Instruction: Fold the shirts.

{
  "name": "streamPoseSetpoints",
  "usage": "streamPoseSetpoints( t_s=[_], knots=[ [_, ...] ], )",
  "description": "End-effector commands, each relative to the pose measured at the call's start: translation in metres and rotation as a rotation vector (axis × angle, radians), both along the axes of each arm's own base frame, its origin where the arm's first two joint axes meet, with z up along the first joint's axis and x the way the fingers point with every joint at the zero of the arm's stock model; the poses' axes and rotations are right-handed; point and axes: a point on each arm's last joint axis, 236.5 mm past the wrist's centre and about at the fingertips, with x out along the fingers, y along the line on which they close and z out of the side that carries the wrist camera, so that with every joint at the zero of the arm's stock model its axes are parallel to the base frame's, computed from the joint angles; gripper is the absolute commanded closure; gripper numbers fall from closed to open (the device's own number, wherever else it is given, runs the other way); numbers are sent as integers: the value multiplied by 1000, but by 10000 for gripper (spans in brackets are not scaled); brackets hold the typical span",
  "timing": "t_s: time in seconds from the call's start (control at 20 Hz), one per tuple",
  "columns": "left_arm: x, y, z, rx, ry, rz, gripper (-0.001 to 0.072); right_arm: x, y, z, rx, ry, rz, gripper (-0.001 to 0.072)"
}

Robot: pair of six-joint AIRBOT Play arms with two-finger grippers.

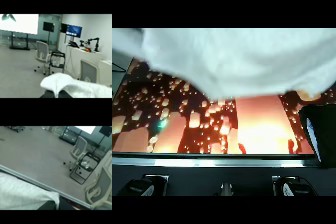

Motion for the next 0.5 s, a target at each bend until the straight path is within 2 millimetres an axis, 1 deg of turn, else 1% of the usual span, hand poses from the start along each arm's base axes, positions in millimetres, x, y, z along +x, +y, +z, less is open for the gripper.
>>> streamPoseSetpoints(
  t_s=[0.0,0.05,0.1,0.2,0.25,0.3,0.35,0.4,0.45],
  knots=[
    [-1,39,-9,48,40,167,680,-13,-21,-47,-44,210,-88,693],
    [7,43,-27,80,103,194,680,-12,-28,-78,-63,345,-106,693],
    [17,43,-52,105,187,200,680,-12,-32,-114,-70,499,-112,693],
    [41,37,-127,163,402,185,680,-5,-31,-195,-43,811,-94,693],
    [54,33,-171,189,508,173,680,-2,-25,-239,-20,951,-61,693],
    [65,29,-212,210,591,163,680,0,-19,-281,3,1051,-30,693],
    [75,25,-254,225,666,151,680,0,-13,-328,30,1146,-10,693],
    [83,21,-290,233,720,139,679,0,-11,-370,38,1206,2,692],
    [91,16,-326,231,765,125,679,5,-12,-411,50,1232,-7,692]
  ],
)
